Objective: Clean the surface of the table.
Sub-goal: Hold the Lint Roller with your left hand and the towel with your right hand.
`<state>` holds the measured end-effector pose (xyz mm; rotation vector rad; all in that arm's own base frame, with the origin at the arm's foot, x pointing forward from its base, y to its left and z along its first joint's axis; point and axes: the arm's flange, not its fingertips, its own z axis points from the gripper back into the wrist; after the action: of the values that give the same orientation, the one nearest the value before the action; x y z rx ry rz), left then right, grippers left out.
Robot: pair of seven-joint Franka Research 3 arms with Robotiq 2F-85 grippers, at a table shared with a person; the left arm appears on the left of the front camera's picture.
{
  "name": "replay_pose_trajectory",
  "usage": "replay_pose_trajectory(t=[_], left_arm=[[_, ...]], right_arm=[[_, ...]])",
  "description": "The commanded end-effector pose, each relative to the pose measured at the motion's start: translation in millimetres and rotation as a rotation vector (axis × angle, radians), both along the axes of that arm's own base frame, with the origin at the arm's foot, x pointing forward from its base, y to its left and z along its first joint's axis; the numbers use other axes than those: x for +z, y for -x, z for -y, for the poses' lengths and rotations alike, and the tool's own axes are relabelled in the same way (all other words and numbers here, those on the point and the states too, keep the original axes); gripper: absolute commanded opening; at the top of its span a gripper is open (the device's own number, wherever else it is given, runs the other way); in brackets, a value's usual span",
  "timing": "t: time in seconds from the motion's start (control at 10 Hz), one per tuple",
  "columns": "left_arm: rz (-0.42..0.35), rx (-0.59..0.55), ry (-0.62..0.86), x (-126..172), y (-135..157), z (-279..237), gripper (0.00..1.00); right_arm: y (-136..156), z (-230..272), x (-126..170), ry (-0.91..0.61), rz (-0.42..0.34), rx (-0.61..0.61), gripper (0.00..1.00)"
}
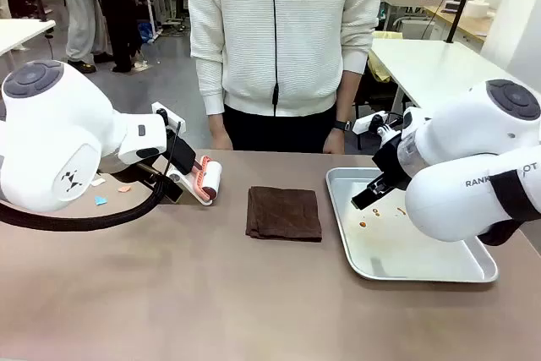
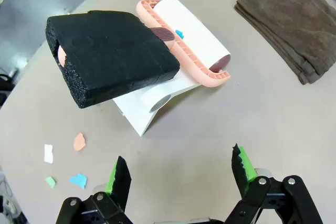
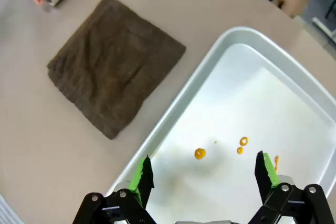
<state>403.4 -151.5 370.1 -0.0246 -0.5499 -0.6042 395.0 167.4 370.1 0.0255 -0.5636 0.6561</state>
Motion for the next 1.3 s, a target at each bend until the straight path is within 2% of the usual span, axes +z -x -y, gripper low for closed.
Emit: replay_pose_trajectory(t=[0.0, 1.2], left_arm=[[0.000, 0.000, 0.000, 0.0, 0.0, 0.0, 1.00], [0.000, 0.000, 0.000, 0.0, 0.0, 0.0, 1.00]], right_arm=[[0.0, 0.0, 0.3, 0.000, 0.001, 0.000, 1.00], [0.0, 0.0, 0.3, 0.000, 0.001, 0.000, 1.00]])
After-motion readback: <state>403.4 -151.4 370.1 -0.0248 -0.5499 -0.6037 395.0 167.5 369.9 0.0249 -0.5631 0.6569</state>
